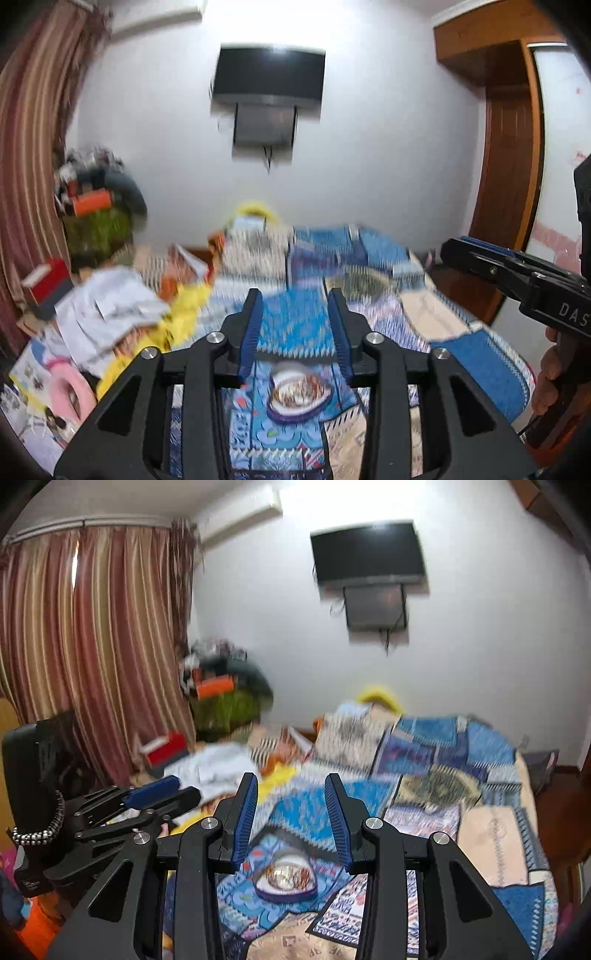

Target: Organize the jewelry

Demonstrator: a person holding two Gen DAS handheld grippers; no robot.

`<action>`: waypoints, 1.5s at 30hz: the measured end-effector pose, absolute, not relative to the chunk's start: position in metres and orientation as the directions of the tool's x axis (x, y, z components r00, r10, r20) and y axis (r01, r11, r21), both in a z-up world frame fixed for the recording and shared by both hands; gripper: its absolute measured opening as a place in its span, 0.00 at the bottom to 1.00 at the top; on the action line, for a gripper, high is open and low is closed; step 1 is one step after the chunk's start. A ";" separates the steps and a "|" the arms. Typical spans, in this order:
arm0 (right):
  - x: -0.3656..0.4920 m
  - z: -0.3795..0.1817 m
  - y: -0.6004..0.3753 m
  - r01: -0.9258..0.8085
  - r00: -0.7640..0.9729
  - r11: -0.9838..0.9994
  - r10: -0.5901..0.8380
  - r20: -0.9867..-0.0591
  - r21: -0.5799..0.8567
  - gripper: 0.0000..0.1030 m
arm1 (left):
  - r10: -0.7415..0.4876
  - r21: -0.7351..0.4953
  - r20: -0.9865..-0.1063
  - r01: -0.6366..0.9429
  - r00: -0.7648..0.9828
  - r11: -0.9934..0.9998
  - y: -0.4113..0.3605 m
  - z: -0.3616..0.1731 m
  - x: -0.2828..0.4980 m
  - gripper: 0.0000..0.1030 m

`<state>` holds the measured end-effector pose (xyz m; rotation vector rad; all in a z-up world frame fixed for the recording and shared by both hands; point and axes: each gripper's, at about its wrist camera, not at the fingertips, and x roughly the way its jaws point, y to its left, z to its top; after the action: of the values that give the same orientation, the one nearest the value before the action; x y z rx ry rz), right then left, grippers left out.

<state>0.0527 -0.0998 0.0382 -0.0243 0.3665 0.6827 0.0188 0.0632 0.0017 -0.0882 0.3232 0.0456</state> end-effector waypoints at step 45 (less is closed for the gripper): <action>-0.008 0.053 -0.134 -0.435 0.886 0.900 0.434 -0.161 0.035 0.99 | 0.133 -0.065 -0.107 -0.141 0.985 0.988 0.042 0.036 -0.055 1.00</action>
<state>-0.0085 -0.1342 0.0527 -0.0017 0.1671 0.4518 -0.0546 0.0421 0.0358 -0.0722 0.1023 0.1378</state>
